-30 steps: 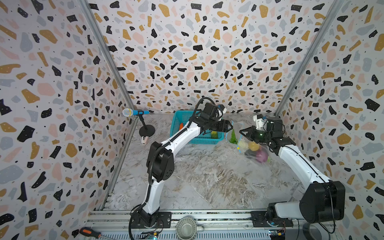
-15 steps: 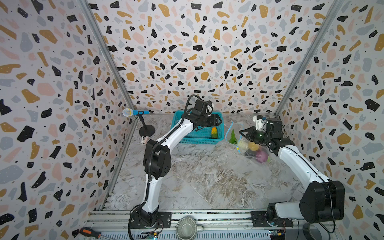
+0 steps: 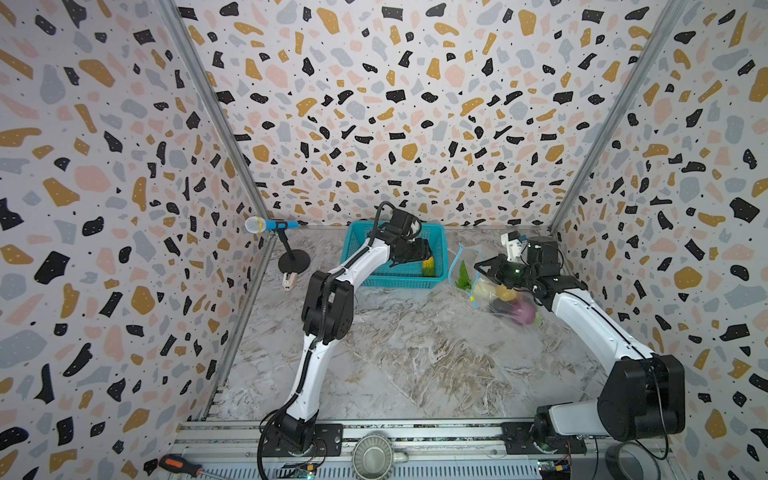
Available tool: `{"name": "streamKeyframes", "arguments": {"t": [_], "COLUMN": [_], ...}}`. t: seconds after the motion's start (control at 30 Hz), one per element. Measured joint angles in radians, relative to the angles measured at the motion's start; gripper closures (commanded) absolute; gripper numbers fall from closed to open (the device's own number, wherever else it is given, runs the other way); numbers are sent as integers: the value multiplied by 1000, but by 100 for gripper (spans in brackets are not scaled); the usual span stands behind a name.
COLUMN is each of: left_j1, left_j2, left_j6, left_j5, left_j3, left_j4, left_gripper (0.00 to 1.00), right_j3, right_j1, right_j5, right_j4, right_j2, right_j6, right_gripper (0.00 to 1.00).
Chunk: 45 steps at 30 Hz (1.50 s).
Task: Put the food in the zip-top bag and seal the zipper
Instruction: 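Move the left gripper back over the teal basket above the papaya, then lower the left gripper and grasp the papaya in the basket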
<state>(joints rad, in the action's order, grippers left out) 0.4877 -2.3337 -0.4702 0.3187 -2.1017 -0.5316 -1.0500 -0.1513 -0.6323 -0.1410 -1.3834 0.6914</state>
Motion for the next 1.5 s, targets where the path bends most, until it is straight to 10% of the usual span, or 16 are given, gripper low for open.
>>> {"name": "streamKeyframes", "arguments": {"t": [1.5], "left_j1": [-9], "left_j2": [-140], "left_j6": [-32], "left_j5": [119], "left_j3": [-16], "left_j4": [95], "left_gripper": [44], "right_j3": [-2], "right_j1": [-5], "right_j5": [1], "right_j4": [0], "right_j2": [-26], "right_j6": [0], "right_gripper": [100]}}
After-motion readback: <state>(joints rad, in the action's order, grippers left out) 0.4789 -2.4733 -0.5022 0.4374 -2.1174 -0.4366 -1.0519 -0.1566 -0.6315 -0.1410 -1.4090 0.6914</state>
